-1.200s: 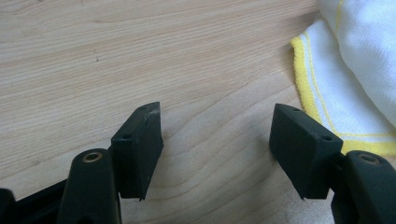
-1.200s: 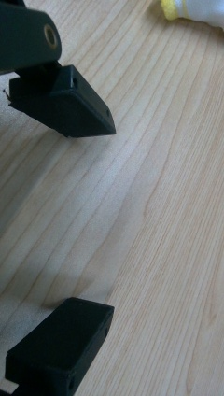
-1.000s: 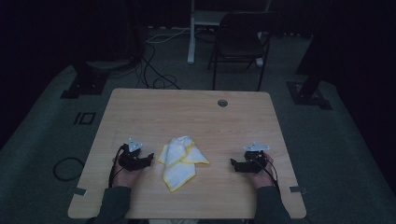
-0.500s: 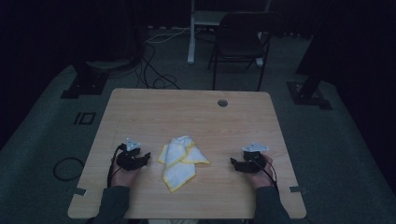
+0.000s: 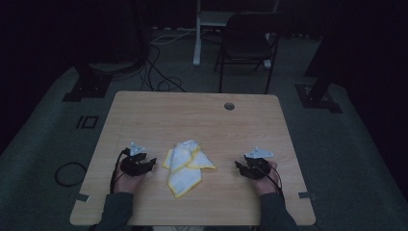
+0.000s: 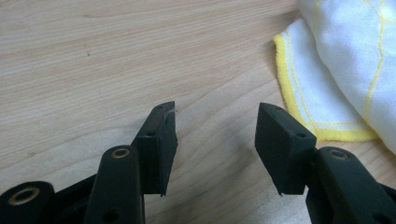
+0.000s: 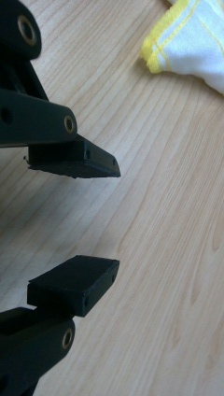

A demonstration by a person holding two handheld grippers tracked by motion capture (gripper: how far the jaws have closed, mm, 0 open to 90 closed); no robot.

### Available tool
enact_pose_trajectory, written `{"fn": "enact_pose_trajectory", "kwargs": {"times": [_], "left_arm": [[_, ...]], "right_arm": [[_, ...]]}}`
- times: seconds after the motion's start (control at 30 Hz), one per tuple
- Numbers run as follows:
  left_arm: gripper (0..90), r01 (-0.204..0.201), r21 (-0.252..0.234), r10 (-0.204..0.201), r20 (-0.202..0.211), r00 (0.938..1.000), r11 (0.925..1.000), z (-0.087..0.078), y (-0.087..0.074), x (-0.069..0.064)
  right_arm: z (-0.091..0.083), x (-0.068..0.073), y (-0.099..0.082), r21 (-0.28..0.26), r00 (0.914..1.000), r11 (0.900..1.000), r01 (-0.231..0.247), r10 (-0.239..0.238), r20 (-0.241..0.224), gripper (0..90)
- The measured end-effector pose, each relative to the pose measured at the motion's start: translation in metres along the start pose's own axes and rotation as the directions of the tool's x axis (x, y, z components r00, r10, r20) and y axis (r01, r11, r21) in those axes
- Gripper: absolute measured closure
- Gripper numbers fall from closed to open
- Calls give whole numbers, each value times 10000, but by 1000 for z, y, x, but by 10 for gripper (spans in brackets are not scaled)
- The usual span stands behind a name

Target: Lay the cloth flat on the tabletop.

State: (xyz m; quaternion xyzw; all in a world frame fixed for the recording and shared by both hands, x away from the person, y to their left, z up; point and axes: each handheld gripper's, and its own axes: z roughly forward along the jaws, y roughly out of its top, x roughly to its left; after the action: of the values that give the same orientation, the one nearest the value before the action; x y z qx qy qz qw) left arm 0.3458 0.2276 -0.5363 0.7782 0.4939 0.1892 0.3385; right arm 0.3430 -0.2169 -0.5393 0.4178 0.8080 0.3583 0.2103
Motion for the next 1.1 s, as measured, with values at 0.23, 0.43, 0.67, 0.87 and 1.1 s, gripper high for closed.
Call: {"fn": "enact_pose_trajectory", "kwargs": {"times": [0.23,0.43,0.67,0.87,1.1], "left_arm": [[488,-44,-42,45,313,9995,10000,0,1,-3],[488,-199,44,197,381,9991,9998,0,1,-9],[488,-423,-153,429,414,9982,9990,-5,2,-16],[487,-679,-237,689,484,9964,9974,-8,4,-24],[485,-873,-368,894,591,9942,9955,-10,4,-31]], "right_arm": [[-4,4,6,-212,9998,9997,98,-102,-179,488],[-5,13,12,-300,9988,9989,368,-378,-314,495],[-5,23,20,-425,9970,9969,660,-676,-367,514],[0,32,27,-541,9939,9939,959,-986,-485,528],[5,43,32,-589,9901,9912,1184,-1223,-688,529]]}}
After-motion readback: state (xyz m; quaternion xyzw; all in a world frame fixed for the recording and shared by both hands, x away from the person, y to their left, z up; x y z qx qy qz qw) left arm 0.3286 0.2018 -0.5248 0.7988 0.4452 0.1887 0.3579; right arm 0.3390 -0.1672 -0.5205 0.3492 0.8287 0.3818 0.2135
